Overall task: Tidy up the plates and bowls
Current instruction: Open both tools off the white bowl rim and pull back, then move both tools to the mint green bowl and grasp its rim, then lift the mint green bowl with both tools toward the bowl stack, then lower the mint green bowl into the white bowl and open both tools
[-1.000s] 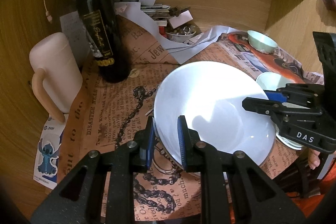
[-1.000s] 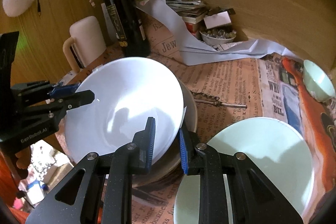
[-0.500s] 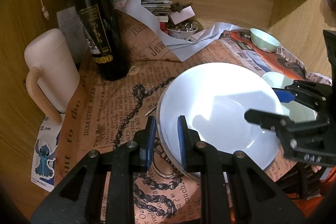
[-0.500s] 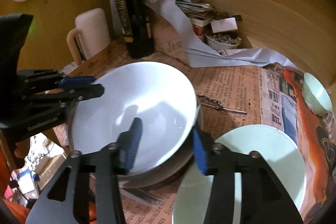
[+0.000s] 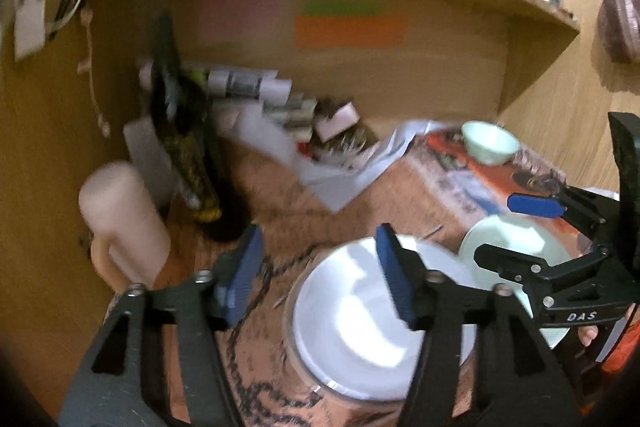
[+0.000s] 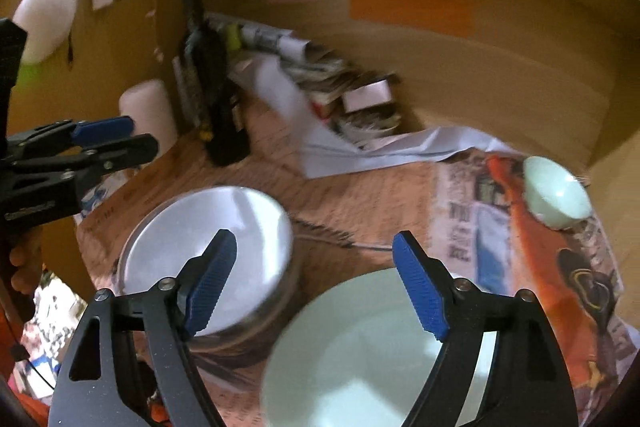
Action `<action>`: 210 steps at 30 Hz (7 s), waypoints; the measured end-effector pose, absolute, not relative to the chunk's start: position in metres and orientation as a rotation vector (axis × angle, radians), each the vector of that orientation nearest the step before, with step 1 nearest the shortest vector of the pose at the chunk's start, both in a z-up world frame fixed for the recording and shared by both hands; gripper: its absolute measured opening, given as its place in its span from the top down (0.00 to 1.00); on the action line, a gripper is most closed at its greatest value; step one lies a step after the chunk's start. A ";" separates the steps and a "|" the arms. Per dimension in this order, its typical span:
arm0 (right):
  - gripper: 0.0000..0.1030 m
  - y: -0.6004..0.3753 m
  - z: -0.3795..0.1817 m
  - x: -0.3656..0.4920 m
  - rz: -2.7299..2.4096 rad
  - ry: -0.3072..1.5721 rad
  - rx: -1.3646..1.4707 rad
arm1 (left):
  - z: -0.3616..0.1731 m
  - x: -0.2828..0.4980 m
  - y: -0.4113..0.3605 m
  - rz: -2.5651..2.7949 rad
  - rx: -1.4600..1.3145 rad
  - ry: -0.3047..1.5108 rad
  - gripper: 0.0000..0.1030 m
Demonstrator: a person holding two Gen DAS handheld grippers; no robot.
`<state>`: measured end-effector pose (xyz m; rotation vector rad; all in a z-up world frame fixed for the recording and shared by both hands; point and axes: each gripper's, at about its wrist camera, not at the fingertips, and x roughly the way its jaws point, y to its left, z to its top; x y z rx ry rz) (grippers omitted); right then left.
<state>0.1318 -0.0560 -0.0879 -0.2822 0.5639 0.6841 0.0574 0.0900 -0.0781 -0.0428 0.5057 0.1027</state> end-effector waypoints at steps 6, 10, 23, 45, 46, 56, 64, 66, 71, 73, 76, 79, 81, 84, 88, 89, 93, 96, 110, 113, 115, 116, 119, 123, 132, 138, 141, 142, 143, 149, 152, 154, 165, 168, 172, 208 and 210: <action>0.23 -0.104 -0.062 0.149 0.566 0.484 -0.201 | -0.057 0.082 0.060 0.036 -0.043 0.461 0.15; 0.22 -0.137 -0.048 0.167 0.485 0.457 -0.158 | -0.047 0.112 0.031 -0.008 -0.023 0.460 0.13; 0.22 -0.214 -0.032 0.230 0.274 0.429 -0.068 | -0.022 0.205 -0.039 -0.066 0.019 0.486 0.13; 0.41 -0.241 -0.089 0.364 0.165 0.701 0.014 | -0.089 0.370 -0.095 -0.165 -0.069 0.799 0.13; 0.42 -0.243 -0.095 0.367 0.165 0.721 0.018 | -0.092 0.374 -0.098 -0.167 -0.064 0.808 0.13; 0.49 -0.243 -0.121 0.390 0.126 0.776 0.001 | -0.110 0.397 -0.113 -0.217 -0.033 0.865 0.23; 0.80 -0.250 -0.127 0.402 0.134 0.797 0.043 | -0.129 0.410 -0.110 -0.227 -0.049 0.921 0.28; 0.81 -0.255 -0.127 0.401 0.167 0.810 0.065 | -0.131 0.415 -0.108 -0.221 -0.060 0.928 0.30; 0.81 -0.248 -0.127 0.391 0.230 0.821 0.031 | -0.138 0.425 -0.095 -0.190 -0.098 0.954 0.37; 0.81 -0.245 -0.127 0.388 0.266 0.828 0.019 | -0.140 0.429 -0.089 -0.184 -0.105 0.971 0.45; 0.81 -0.240 -0.127 0.380 0.311 0.838 -0.010 | -0.146 0.435 -0.085 -0.190 -0.109 1.005 0.62; 0.81 -0.236 -0.125 0.372 0.338 0.839 -0.040 | -0.151 0.437 -0.088 -0.205 -0.105 1.037 0.73; 0.81 -0.235 -0.125 0.369 0.351 0.846 -0.042 | -0.155 0.437 -0.091 -0.213 -0.092 1.050 0.79; 0.81 -0.235 -0.127 0.376 0.359 0.861 -0.021 | -0.156 0.435 -0.097 -0.221 -0.060 1.048 0.88; 0.80 -0.232 -0.134 0.381 0.343 0.866 -0.008 | -0.155 0.431 -0.099 -0.220 -0.034 1.034 0.89; 0.80 -0.232 -0.134 0.381 0.340 0.866 -0.012 | -0.154 0.430 -0.099 -0.221 -0.036 1.034 0.89; 0.80 -0.226 -0.136 0.384 0.343 0.874 -0.035 | -0.154 0.427 -0.103 -0.219 -0.015 1.030 0.89; 0.80 -0.223 -0.134 0.382 0.329 0.864 -0.054 | -0.154 0.425 -0.104 -0.212 -0.001 1.033 0.89; 0.80 -0.226 -0.103 0.351 0.352 0.782 -0.024 | -0.118 0.388 -0.097 -0.228 0.020 0.942 0.88; 0.80 -0.225 -0.093 0.340 0.357 0.753 -0.031 | -0.109 0.376 -0.094 -0.231 0.017 0.921 0.88; 0.80 -0.224 -0.087 0.333 0.363 0.736 -0.034 | -0.105 0.369 -0.094 -0.230 0.020 0.904 0.88; 0.80 -0.224 -0.085 0.330 0.366 0.730 -0.036 | -0.102 0.364 -0.093 -0.230 0.020 0.895 0.88; 0.80 -0.221 -0.077 0.319 0.374 0.707 -0.039 | -0.095 0.351 -0.087 -0.235 0.010 0.879 0.88; 0.80 -0.219 -0.067 0.304 0.383 0.678 -0.043 | -0.087 0.332 -0.081 -0.237 0.003 0.852 0.88; 0.80 -0.205 -0.058 0.269 0.410 0.640 -0.056 | -0.082 0.289 -0.062 -0.239 -0.037 0.814 0.88; 0.80 -0.189 -0.061 0.249 0.436 0.632 -0.066 | -0.085 0.262 -0.044 -0.231 -0.060 0.807 0.88; 0.80 -0.182 -0.062 0.238 0.449 0.629 -0.070 | -0.086 0.249 -0.035 -0.228 -0.069 0.806 0.88; 0.80 -0.178 -0.063 0.234 0.454 0.628 -0.073 | -0.087 0.244 -0.031 -0.226 -0.073 0.804 0.88; 0.80 -0.176 -0.064 0.232 0.457 0.628 -0.074 | -0.088 0.241 -0.030 -0.223 -0.075 0.803 0.88; 0.80 -0.162 -0.069 0.212 0.480 0.627 -0.079 | -0.093 0.214 -0.013 -0.217 -0.106 0.806 0.88; 0.80 -0.154 -0.071 0.202 0.494 0.628 -0.084 | -0.096 0.200 -0.006 -0.213 -0.121 0.803 0.88; 0.80 -0.148 -0.073 0.194 0.504 0.628 -0.091 | -0.097 0.194 -0.002 -0.208 -0.124 0.799 0.88; 0.80 -0.116 -0.081 0.163 0.572 0.622 -0.121 | -0.102 0.145 0.033 -0.153 -0.146 0.770 0.88; 0.80 -0.106 -0.083 0.157 0.598 0.622 -0.125 | -0.104 0.133 0.045 -0.135 -0.164 0.764 0.88; 0.80 -0.094 -0.086 0.151 0.629 0.624 -0.127 | -0.107 0.118 0.059 -0.109 -0.178 0.757 0.88; 0.79 -0.030 -0.119 0.124 0.813 0.726 -0.184 | -0.141 0.053 0.116 0.036 -0.232 0.789 0.87; 0.79 -0.029 -0.121 0.124 0.816 0.732 -0.190 | -0.141 0.053 0.115 0.040 -0.225 0.786 0.87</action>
